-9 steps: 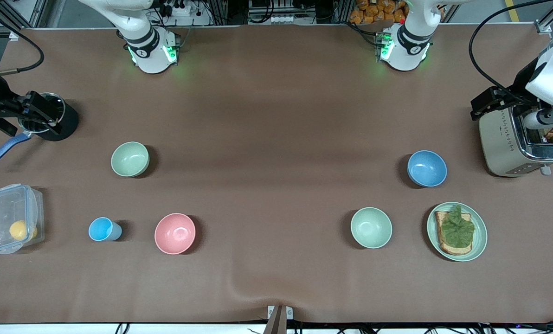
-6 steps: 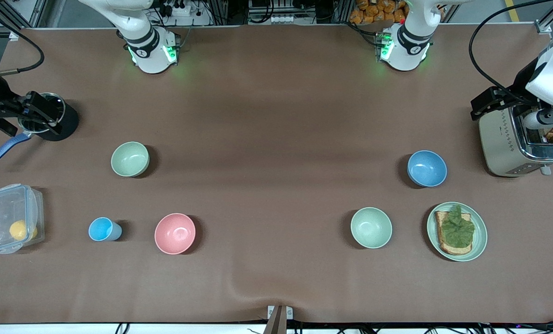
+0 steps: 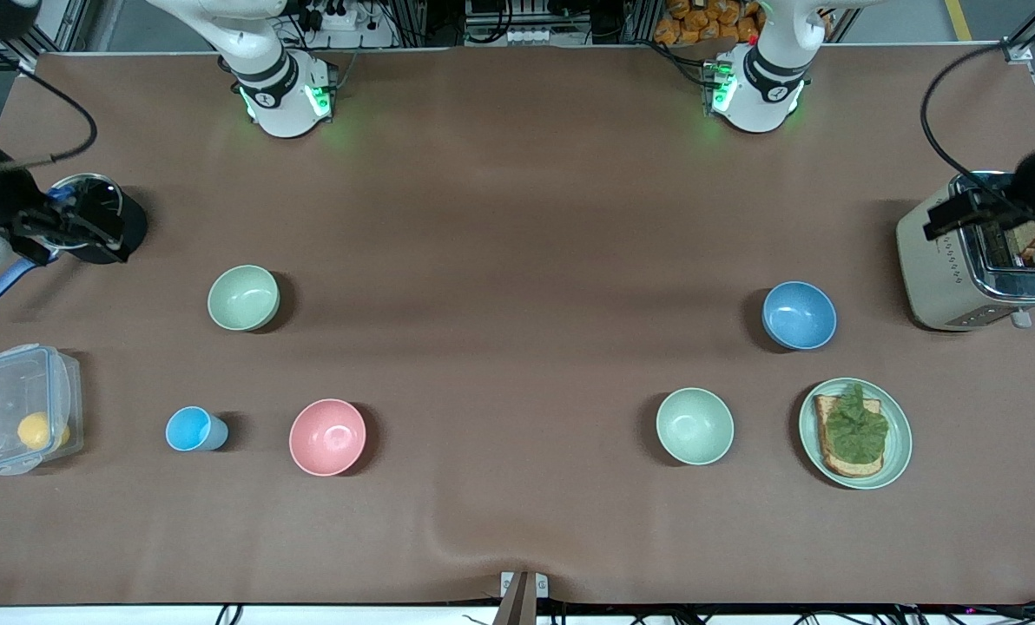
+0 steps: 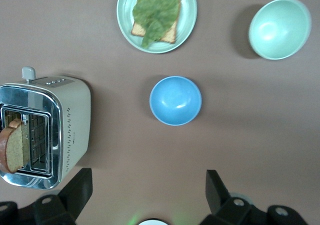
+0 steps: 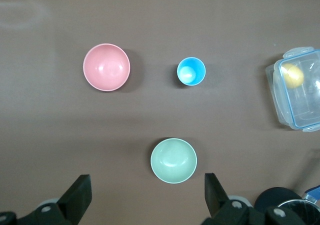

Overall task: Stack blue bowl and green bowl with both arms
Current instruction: 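Move the right gripper to the green bowl while the left gripper reaches the blue bowl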

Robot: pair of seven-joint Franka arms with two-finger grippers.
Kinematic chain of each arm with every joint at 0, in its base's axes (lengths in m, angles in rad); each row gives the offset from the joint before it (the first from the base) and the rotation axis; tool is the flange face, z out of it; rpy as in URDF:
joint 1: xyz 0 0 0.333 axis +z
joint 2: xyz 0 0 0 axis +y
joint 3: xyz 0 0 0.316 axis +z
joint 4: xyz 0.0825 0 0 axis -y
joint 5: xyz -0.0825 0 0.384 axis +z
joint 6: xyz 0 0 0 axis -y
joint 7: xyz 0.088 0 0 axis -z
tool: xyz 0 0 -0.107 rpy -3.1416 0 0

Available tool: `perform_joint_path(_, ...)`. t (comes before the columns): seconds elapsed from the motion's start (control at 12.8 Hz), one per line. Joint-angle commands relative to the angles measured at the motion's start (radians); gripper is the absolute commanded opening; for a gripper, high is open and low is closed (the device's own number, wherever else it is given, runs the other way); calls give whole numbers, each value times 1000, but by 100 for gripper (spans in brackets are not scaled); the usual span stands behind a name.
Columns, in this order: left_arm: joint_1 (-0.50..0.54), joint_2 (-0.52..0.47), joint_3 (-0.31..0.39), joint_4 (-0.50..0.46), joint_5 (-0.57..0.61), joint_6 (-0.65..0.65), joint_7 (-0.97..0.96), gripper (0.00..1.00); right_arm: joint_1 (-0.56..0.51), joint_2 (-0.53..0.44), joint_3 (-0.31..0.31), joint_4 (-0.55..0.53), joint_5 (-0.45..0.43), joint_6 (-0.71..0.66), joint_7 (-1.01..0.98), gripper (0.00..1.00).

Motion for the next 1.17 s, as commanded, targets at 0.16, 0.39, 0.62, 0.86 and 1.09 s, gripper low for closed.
perform_joint_path(0.16,77,73,-1,-211,-14,286,26,100,-78,77,13,-66,-15,-31,-58,100)
perform_joint_path(0.39,81,106,-2,-357,-14,488,24,100,-95,64,15,-199,-11,44,-60,100)
perform_joint_path(0.62,81,186,-5,-374,-14,503,26,100,-98,57,13,-343,-12,160,-85,100)
perform_joint_path(0.86,82,248,-7,-387,-13,537,26,100,-130,38,15,-546,-9,377,-178,100)
perform_joint_path(1.09,79,287,-7,-391,-14,550,26,100,-189,46,13,-715,-5,628,-272,100)
